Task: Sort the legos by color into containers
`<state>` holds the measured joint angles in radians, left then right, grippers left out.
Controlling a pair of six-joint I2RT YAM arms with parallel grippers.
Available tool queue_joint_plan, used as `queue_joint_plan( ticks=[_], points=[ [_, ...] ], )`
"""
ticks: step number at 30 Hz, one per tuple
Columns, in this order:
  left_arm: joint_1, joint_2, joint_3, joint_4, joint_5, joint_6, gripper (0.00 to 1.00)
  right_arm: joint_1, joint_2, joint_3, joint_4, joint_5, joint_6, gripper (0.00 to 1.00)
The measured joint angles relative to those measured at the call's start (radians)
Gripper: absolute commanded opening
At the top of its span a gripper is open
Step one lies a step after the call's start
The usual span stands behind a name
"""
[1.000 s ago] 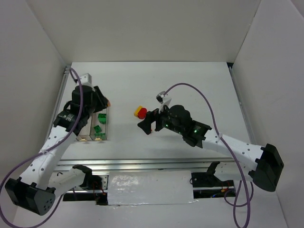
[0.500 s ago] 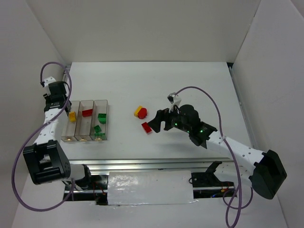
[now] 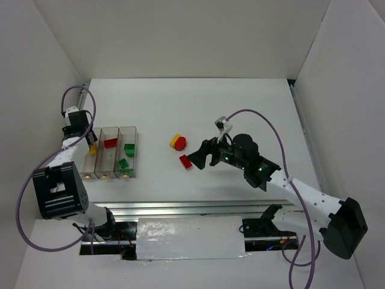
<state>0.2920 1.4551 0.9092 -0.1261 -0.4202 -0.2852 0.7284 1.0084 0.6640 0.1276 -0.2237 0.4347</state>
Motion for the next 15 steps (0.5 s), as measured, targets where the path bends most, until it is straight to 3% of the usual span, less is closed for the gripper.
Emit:
queue_joint_plan(
  ticks=[2,7,9,15],
  points=[
    [0.0,0.024,0.0,0.0,0.007,0.003,0.74,0.0,0.001,-0.002,0.0,0.0,0.0,1.0],
    [0.0,0.049,0.002,-0.018,0.005,-0.008,0.89,0.0,0.015,-0.002,0.0,0.001,-0.001,1.0],
    [0.0,0.048,0.01,-0.027,0.002,-0.012,0.99,0.0,0.025,-0.002,-0.001,0.002,-0.001,1.0],
    [0.002,-0.012,0.108,-0.153,0.004,-0.093,1.0,0.0,0.083,0.005,-0.011,0.037,0.004,1.0]
  ],
)
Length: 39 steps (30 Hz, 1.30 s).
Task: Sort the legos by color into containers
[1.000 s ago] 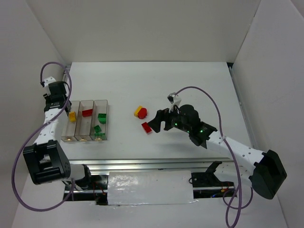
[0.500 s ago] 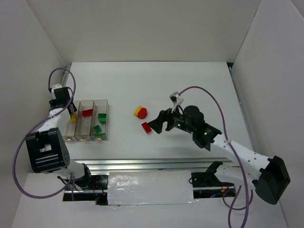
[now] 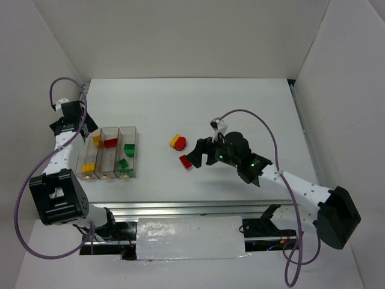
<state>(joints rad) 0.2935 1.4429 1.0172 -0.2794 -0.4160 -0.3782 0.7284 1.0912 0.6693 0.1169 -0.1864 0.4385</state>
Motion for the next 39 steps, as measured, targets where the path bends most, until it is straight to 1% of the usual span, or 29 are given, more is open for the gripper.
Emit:
queue_joint_plan(
  ticks=[3,5,8,11,13,17,19,22,25,26,28,36,39],
  points=[
    [-0.01,-0.049,0.138,-0.126,0.008,-0.081,1.0,0.0,0.121,0.067,-0.043,0.047,0.019,1.0],
    [-0.035,-0.085,0.221,-0.184,0.001,-0.12,0.99,0.0,0.224,0.127,-0.07,0.08,0.037,1.0],
    [-0.104,-0.174,0.257,-0.237,0.017,-0.149,1.0,0.003,0.383,0.234,-0.138,0.141,0.068,1.0],
    [-0.144,-0.306,0.185,-0.244,0.115,-0.146,0.99,0.007,0.55,0.396,-0.259,0.23,0.135,1.0],
    [-0.15,-0.421,0.087,-0.22,0.208,-0.139,0.99,0.012,0.645,0.506,-0.337,0.298,0.201,1.0],
    [-0.161,-0.58,-0.075,-0.193,0.38,-0.115,0.99,0.032,0.772,0.686,-0.473,0.421,0.322,1.0],
    [-0.177,-0.603,-0.105,-0.2,0.443,-0.097,0.99,0.05,0.852,0.808,-0.552,0.477,0.374,1.0],
    [-0.224,-0.592,-0.108,-0.2,0.492,-0.079,0.99,0.068,0.993,1.015,-0.644,0.534,0.426,1.0],
    [-0.26,-0.589,-0.108,-0.2,0.537,-0.067,0.99,0.077,1.114,1.159,-0.722,0.579,0.464,1.0],
    [-0.266,-0.59,-0.108,-0.199,0.551,-0.066,1.0,0.078,1.145,1.184,-0.745,0.602,0.469,1.0],
    [-0.272,-0.592,-0.108,-0.199,0.565,-0.065,1.0,0.079,1.157,1.207,-0.771,0.633,0.489,1.0],
    [-0.277,-0.596,-0.108,-0.199,0.599,-0.065,1.0,0.078,1.165,1.202,-0.845,0.655,0.531,0.99],
    [-0.277,-0.596,-0.108,-0.199,0.605,-0.065,0.99,0.078,1.169,1.173,-0.847,0.652,0.538,0.99]
  ],
)
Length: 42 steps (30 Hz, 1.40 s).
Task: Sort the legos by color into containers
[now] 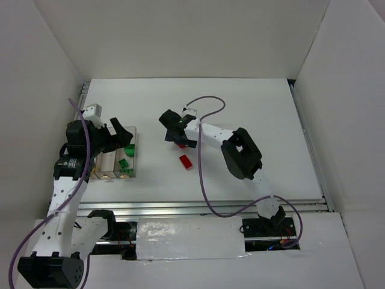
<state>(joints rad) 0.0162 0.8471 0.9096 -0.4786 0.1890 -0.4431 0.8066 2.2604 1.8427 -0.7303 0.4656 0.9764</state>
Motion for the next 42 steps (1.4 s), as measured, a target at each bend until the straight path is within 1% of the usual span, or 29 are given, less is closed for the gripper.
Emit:
queue_joint_plan(
  ticks=[10,14,20,25,32,37,42],
  points=[
    [0.0,0.002,0.0,0.0,0.019,0.001,0.99,0.0,0.01,-0.034,0.005,-0.005,0.002,0.96],
    [0.0,0.01,0.0,0.0,0.026,0.002,1.0,0.0,0.008,-0.038,0.013,-0.011,-0.014,1.0],
    [0.0,0.027,0.0,0.0,0.037,0.003,0.99,-0.007,-0.003,-0.056,0.029,-0.02,-0.013,1.0],
    [0.0,0.031,0.0,0.0,0.051,0.009,1.0,-0.029,-0.043,-0.116,0.074,-0.043,0.079,1.0],
    [0.0,0.032,0.0,0.0,0.064,0.023,1.0,-0.039,-0.048,-0.113,0.064,-0.04,0.211,1.0],
    [0.0,0.032,0.0,0.0,0.071,0.024,1.0,-0.04,-0.042,-0.092,0.056,-0.056,0.265,1.0],
    [0.0,0.032,0.0,0.0,0.079,0.025,1.0,-0.039,-0.047,-0.106,0.077,-0.069,0.269,1.0]
  ],
)
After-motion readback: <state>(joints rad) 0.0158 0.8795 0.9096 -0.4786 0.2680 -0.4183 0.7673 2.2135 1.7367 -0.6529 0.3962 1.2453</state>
